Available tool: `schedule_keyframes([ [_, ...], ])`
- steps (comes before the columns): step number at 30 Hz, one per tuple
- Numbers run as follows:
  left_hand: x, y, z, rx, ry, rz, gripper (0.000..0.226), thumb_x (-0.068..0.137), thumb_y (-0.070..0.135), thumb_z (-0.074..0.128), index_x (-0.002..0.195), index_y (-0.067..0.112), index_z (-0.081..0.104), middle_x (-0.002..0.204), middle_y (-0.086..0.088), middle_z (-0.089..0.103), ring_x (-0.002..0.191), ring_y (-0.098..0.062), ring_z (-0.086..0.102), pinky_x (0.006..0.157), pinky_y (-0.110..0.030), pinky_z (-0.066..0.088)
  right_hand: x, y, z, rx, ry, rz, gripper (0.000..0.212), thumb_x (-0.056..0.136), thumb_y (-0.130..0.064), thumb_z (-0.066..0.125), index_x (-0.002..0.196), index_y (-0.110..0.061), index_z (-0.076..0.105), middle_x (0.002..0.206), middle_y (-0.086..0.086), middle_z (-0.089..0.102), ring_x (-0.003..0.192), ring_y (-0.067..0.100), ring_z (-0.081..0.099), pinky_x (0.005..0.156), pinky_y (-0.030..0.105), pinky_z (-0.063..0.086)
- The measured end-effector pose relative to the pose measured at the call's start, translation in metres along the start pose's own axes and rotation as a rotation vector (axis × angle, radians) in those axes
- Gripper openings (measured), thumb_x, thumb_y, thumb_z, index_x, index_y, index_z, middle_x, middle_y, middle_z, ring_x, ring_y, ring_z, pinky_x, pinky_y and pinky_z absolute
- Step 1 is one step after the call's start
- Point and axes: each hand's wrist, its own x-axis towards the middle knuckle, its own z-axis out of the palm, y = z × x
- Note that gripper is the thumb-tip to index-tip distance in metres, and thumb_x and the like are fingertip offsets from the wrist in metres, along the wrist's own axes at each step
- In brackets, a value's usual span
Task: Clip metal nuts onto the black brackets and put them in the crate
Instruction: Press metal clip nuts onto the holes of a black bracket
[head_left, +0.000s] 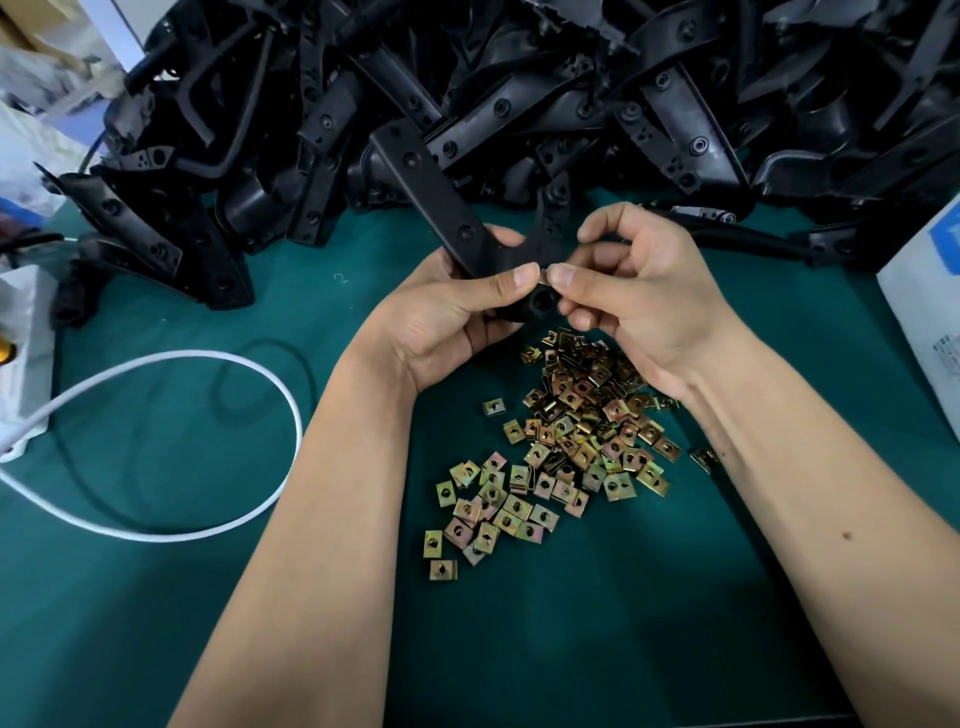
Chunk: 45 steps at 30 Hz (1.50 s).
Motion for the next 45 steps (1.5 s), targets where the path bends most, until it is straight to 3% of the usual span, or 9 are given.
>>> schedule_keyframes([
  [9, 0.002, -0.007, 0.004, 0.044, 0.072, 0.076, 0.036, 0.074, 0.006, 0.079, 0.103, 0.017, 0.06, 0.089, 0.0, 0.073, 0.078, -0.013, 0.072, 0.064, -0.025, 0.058, 0.005, 0.009, -0.005, -0.043, 0.063, -0.015, 0.031, 0.087, 0.006, 0.074, 0.109, -0.007, 0.056, 0.069, 0.004, 0.069, 0.059, 0.016, 0.062, 0.052, 0.022, 0.049],
  [14, 0.007, -0.011, 0.004, 0.22, 0.304, 0.234, 0.045, 0.074, -0.007, 0.085, 0.106, 0.013, 0.06, 0.098, -0.01, 0.069, 0.089, -0.021, 0.07, 0.078, -0.031, 0.059, 0.002, 0.013, -0.003, -0.528, 0.195, -0.167, 0.035, 0.088, -0.013, 0.081, 0.114, -0.009, 0.058, 0.087, 0.004, 0.074, 0.071, 0.016, 0.068, 0.062, 0.028, 0.055],
  [18, 0.009, -0.006, -0.006, -0.031, 0.375, 0.3, 0.042, 0.08, -0.011, 0.077, 0.11, 0.011, 0.058, 0.086, -0.006, 0.075, 0.081, -0.022, 0.073, 0.085, -0.041, 0.059, -0.008, 0.003, 0.012, -0.93, -0.265, -0.428, 0.015, 0.083, -0.032, 0.084, 0.087, -0.021, 0.074, 0.082, -0.014, 0.07, 0.08, 0.008, 0.062, 0.077, 0.028, 0.048],
  [21, 0.008, -0.005, -0.01, -0.117, 0.375, 0.273, 0.042, 0.083, -0.007, 0.075, 0.114, 0.013, 0.057, 0.082, -0.005, 0.078, 0.074, -0.016, 0.074, 0.067, -0.028, 0.058, -0.011, 0.006, 0.025, -1.185, -0.566, -0.337, 0.019, 0.079, -0.045, 0.085, 0.088, -0.03, 0.077, 0.083, -0.017, 0.065, 0.088, 0.007, 0.051, 0.083, 0.028, 0.041],
  [28, 0.009, -0.004, -0.009, -0.203, 0.347, 0.253, 0.025, 0.083, 0.01, 0.08, 0.098, 0.021, 0.063, 0.088, 0.002, 0.073, 0.077, -0.011, 0.071, 0.064, -0.026, 0.055, -0.011, 0.01, 0.029, -1.263, -0.613, -0.267, 0.013, 0.09, -0.039, 0.076, 0.09, -0.027, 0.069, 0.09, -0.015, 0.058, 0.095, 0.006, 0.046, 0.089, 0.029, 0.041],
  [31, 0.007, -0.004, -0.009, -0.189, 0.312, 0.245, 0.023, 0.084, 0.011, 0.08, 0.094, 0.021, 0.062, 0.085, 0.0, 0.07, 0.077, -0.015, 0.071, 0.067, -0.029, 0.057, -0.012, 0.009, 0.028, -1.201, -0.515, -0.306, 0.013, 0.097, -0.033, 0.07, 0.095, -0.021, 0.069, 0.094, -0.012, 0.064, 0.094, 0.008, 0.053, 0.09, 0.032, 0.044],
  [35, 0.004, -0.002, -0.009, -0.192, 0.256, 0.222, 0.036, 0.084, 0.009, 0.077, 0.107, 0.019, 0.052, 0.09, -0.008, 0.068, 0.084, -0.023, 0.075, 0.064, -0.034, 0.059, -0.01, 0.003, 0.02, -0.769, -0.308, -0.273, 0.012, 0.102, -0.015, 0.061, 0.094, -0.012, 0.068, 0.083, -0.003, 0.072, 0.078, 0.011, 0.067, 0.076, 0.031, 0.055],
  [39, 0.0, -0.001, -0.005, -0.136, 0.225, 0.2, 0.037, 0.077, 0.017, 0.079, 0.103, 0.024, 0.053, 0.085, 0.003, 0.073, 0.078, -0.016, 0.075, 0.062, -0.027, 0.058, -0.001, 0.004, 0.011, -0.452, -0.064, -0.279, 0.02, 0.106, -0.01, 0.054, 0.092, -0.012, 0.068, 0.072, -0.004, 0.062, 0.069, 0.01, 0.055, 0.062, 0.025, 0.045],
  [45, -0.001, -0.004, 0.001, -0.1, 0.069, 0.2, 0.036, 0.082, 0.009, 0.077, 0.105, 0.021, 0.053, 0.083, 0.001, 0.074, 0.076, -0.019, 0.076, 0.068, -0.03, 0.061, 0.005, 0.007, 0.0, -0.264, 0.144, -0.183, 0.024, 0.103, -0.006, 0.057, 0.101, -0.019, 0.077, 0.081, -0.006, 0.07, 0.079, 0.005, 0.061, 0.074, 0.024, 0.051],
])
